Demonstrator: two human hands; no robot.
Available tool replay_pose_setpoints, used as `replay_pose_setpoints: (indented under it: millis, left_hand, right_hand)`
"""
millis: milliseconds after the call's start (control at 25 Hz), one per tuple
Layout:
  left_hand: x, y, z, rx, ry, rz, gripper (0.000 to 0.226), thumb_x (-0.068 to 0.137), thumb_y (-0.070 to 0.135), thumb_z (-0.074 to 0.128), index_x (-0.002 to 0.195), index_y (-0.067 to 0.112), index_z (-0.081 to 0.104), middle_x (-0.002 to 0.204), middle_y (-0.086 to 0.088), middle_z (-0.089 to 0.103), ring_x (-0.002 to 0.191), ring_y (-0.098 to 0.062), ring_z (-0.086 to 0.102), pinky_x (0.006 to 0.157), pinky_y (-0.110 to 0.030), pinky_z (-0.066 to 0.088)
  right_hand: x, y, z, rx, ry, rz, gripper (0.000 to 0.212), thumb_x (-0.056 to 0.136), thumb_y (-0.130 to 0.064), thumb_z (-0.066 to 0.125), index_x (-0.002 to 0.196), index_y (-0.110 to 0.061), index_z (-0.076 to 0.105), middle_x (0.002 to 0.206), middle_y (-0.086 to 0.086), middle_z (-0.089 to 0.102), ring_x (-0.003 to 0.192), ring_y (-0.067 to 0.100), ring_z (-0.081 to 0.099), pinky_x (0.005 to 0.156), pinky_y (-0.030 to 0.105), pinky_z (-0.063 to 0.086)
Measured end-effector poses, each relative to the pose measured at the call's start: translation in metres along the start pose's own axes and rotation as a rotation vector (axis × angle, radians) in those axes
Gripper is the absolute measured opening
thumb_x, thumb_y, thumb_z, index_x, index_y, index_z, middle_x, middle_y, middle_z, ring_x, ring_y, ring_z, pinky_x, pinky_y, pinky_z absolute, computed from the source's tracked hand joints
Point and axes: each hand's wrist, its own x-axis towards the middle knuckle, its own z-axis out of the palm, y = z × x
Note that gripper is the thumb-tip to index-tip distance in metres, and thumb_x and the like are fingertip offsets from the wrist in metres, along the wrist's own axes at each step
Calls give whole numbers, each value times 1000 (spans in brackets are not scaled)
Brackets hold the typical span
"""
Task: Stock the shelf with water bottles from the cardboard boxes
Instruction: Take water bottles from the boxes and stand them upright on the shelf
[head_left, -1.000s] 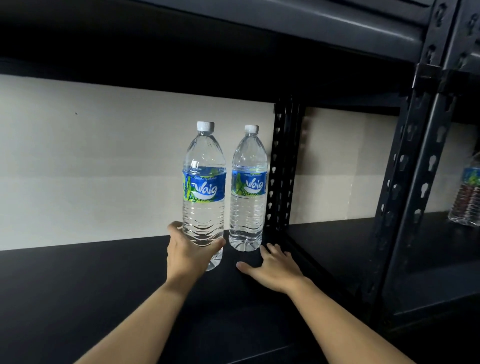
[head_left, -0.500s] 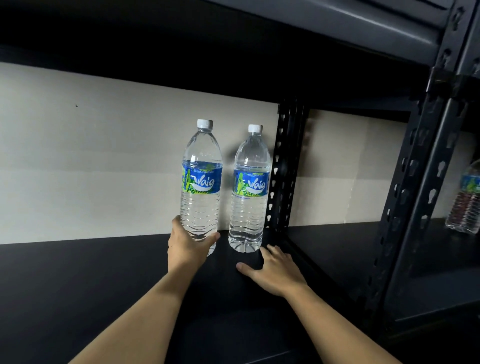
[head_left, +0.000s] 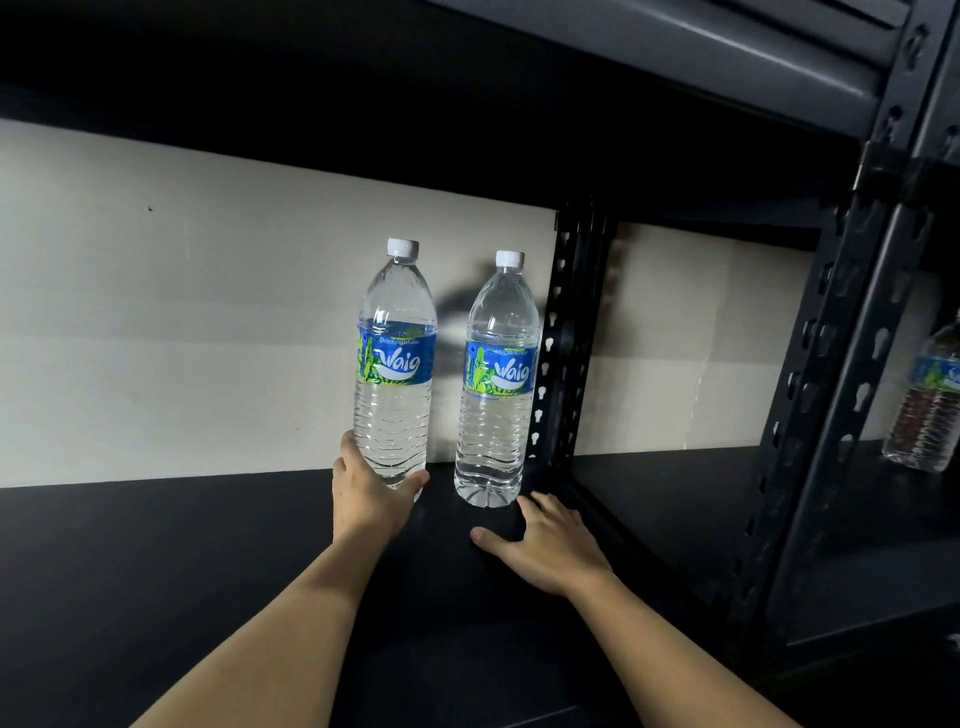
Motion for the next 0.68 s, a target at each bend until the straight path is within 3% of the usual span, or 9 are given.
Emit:
replay_pose_setpoints:
  millis: [520,680]
  left_hand:
    - [-1,-2,-4,16,-40,11,93,73,29,83,146,15,27,141,-12,44,132,-31,41,107,-40,36]
    - [-7,4,-8,22,-79,-37,118,69,28,88,154,9,9,154,-16,26,142,-31,29,113,-40,29]
  right_hand:
    - [1,1,2,-2,10,4,97,84,-80,41,156,-18,22,164,2,13,151,23,9,121,38,9]
    - [1,0,2,-11,57,-17,96,84,-78,43,154,-13,29,163,4,21,150,23,15,119,38,14]
